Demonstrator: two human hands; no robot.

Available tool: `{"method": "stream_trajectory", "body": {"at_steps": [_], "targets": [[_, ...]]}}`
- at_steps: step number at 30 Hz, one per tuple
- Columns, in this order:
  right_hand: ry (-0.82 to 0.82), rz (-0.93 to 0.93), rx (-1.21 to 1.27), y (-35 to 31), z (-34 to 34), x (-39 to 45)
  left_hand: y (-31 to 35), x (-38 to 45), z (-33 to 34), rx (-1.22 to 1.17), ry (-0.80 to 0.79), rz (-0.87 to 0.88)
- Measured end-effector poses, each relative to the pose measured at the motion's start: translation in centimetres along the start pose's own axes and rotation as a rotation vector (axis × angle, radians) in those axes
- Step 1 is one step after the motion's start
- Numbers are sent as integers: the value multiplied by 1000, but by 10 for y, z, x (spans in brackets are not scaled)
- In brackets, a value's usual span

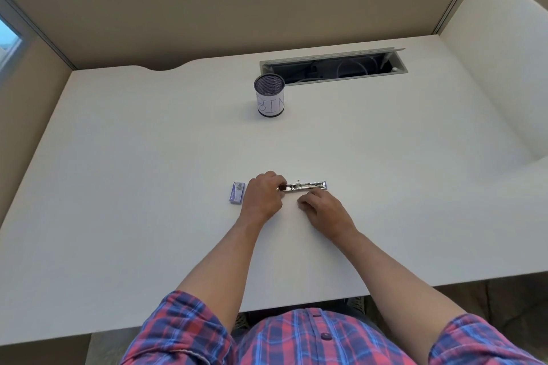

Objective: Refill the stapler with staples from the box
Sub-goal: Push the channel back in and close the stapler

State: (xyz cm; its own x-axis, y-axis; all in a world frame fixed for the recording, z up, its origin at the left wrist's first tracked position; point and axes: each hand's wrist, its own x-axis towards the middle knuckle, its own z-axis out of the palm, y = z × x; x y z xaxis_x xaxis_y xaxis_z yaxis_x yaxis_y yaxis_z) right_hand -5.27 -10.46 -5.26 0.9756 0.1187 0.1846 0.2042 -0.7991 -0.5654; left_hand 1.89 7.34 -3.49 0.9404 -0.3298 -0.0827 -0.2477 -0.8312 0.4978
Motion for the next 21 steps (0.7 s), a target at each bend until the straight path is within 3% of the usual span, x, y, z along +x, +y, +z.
{"method": "stream_trajectory", "body": {"at_steps": [9,16,21], "targets": [[-47,256,181,7,-10,1,4,1,0,63,-7,11],[96,306,362,8,-20,6,12,1,2,35,43,49],[81,299,447,8,-24,20,16,5,2,49,6,46]]}}
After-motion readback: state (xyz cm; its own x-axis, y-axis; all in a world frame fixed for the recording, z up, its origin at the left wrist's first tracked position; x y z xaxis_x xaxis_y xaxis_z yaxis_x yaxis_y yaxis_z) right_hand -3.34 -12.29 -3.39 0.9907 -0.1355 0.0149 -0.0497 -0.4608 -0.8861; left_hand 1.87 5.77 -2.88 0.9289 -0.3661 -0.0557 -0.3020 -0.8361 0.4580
